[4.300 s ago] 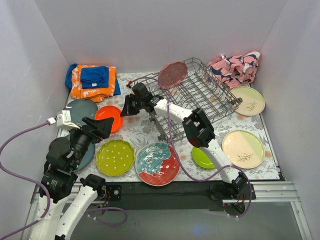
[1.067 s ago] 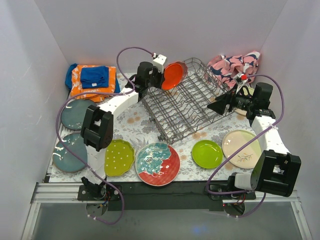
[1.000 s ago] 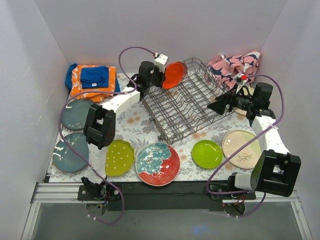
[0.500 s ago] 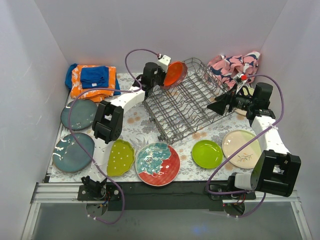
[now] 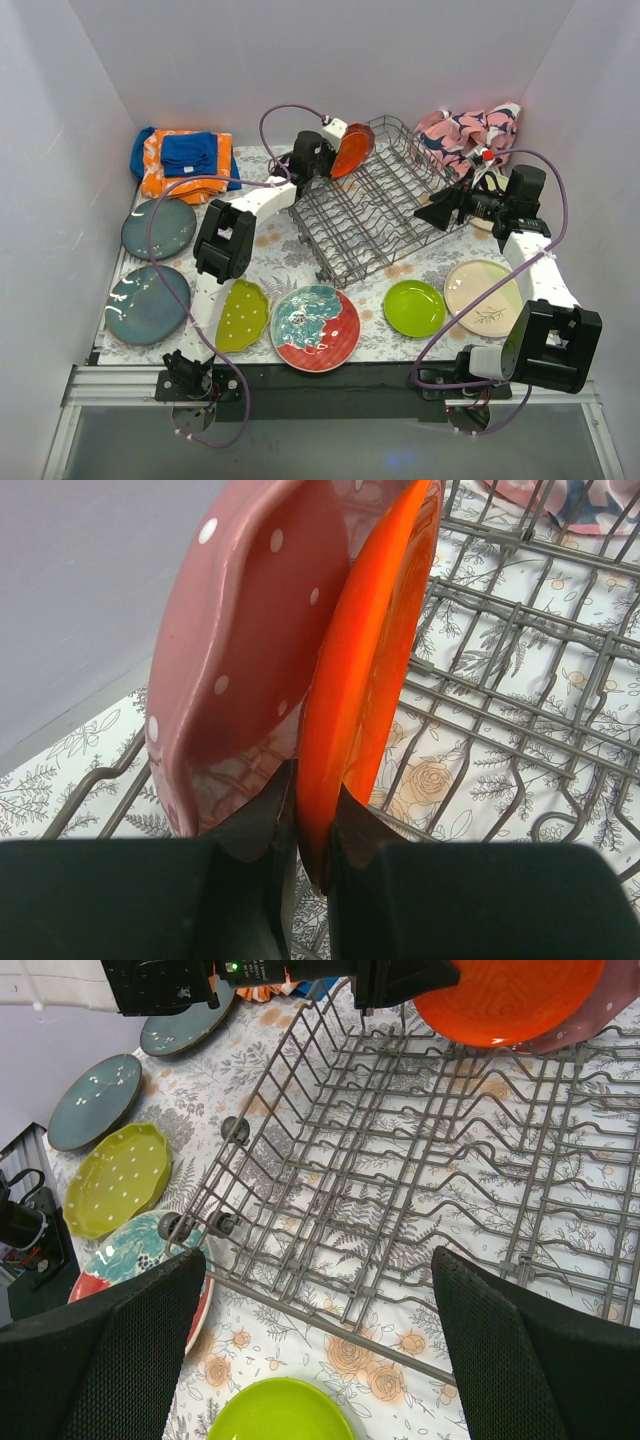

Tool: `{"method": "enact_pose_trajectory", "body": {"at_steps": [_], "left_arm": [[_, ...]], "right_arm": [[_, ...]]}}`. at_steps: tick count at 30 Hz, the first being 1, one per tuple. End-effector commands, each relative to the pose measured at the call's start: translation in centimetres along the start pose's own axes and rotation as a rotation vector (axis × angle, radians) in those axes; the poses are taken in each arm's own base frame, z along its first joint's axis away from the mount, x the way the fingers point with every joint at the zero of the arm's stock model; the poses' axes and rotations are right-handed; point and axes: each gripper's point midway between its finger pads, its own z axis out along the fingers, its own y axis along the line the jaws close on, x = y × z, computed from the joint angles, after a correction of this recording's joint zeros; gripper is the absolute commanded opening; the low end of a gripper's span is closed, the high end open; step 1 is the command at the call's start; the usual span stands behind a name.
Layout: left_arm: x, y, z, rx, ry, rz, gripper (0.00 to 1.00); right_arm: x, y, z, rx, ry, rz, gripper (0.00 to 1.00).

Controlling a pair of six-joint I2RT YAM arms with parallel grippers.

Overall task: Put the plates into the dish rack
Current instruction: Insert the plate into the dish rack

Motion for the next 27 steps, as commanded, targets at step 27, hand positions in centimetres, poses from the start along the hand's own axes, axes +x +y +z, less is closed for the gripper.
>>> {"method": "enact_pose_trajectory", "body": {"at_steps": [27], "left_arm": [[0.0, -1.4, 0.4, -0.017, -0.015, 0.038, 0.2]], "right_arm": [[-0.8, 0.4, -0.2, -0.028, -0.018, -0.02, 0.98]]}}
